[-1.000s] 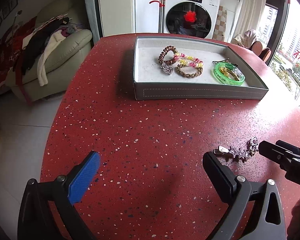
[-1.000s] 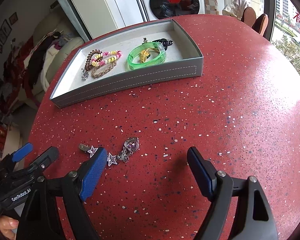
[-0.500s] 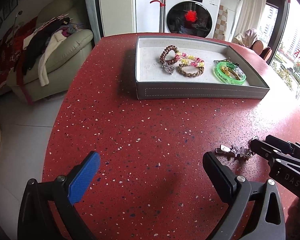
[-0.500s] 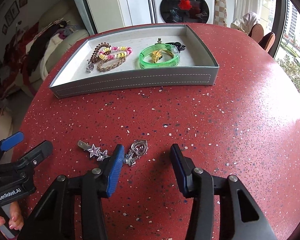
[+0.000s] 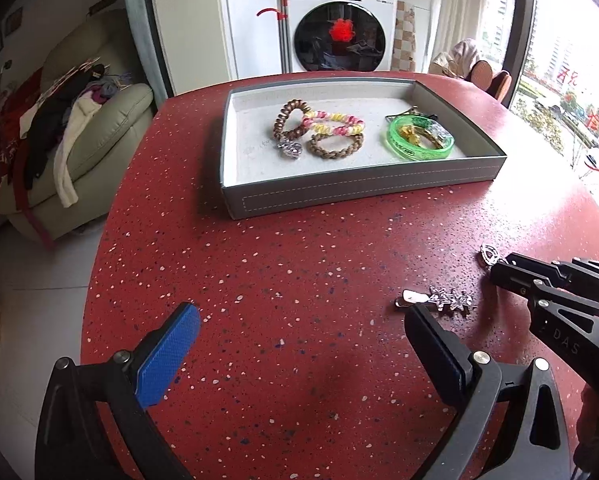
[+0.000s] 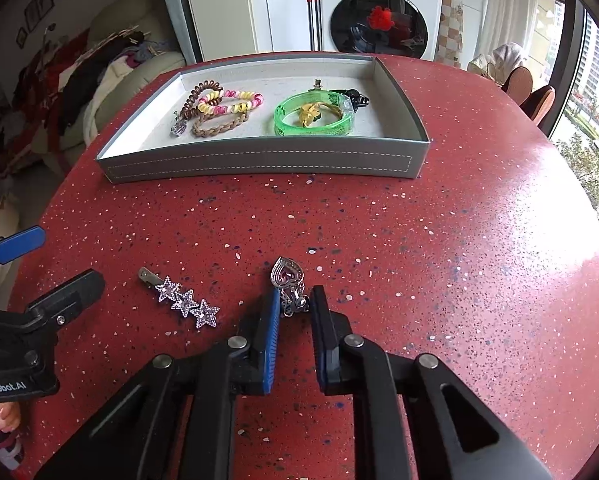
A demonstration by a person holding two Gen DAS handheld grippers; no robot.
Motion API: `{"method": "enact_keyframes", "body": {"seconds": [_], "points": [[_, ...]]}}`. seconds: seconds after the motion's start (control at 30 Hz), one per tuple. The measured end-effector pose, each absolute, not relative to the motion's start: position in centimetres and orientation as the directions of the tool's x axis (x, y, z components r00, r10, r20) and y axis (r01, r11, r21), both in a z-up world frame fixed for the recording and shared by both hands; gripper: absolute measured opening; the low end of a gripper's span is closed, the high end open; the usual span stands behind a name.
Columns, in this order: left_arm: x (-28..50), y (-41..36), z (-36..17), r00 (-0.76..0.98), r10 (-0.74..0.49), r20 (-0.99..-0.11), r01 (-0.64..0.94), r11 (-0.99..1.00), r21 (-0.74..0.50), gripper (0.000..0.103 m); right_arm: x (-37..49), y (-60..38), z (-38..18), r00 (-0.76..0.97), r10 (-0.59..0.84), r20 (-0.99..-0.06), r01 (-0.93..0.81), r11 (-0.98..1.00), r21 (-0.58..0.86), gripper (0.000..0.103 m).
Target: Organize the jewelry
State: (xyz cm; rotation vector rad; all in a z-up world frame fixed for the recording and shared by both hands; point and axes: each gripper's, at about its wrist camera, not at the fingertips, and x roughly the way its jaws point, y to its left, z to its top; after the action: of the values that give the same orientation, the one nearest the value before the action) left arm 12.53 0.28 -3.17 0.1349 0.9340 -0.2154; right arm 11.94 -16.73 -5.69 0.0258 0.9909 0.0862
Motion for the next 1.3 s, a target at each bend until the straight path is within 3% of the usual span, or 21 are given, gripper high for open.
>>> {"method": "enact_keyframes", "body": {"seconds": [0.67, 0.93, 1.03, 1.07, 1.3], "points": [[12.0, -6.9, -3.8, 0.548, -0.248, -0.799, 0.606, 0.776, 0.175, 0.103, 11.4, -19.9, -5.1, 0.554, 0.144, -0.82, -0.052, 0.989, 0.139, 0.017], [11.7, -8.0, -4.4, 0.48, -0.287, -0.829, 0.693, 0.703, 0.158, 0.085, 11.4, -20.7, -5.7, 0.544, 0.168, -0.822, -0.048, 0.984, 0.169, 0.016], [11.5, -8.0, -4.3, 0.436, -0.324, -0.839, 0.718, 0.688, 0.108, 0.069, 11.5, -20.6, -5.7, 0.537, 0.176, -0.825, -0.063, 0.984, 0.17, 0.017], [11.4, -8.0, -4.3, 0.421, -0.338, -0.842, 0.726, 0.681, 0.09, 0.058, 11.6, -20.5, -5.7, 0.534, 0.176, -0.827, -0.065, 0.984, 0.167, 0.017], [10.8, -7.6, -4.3, 0.434, -0.328, -0.839, 0.701, 0.708, 0.086, 0.056, 11.6, -19.7, -5.7, 0.532, 0.141, -0.835, -0.08, 0.99, 0.117, 0.018]]}}
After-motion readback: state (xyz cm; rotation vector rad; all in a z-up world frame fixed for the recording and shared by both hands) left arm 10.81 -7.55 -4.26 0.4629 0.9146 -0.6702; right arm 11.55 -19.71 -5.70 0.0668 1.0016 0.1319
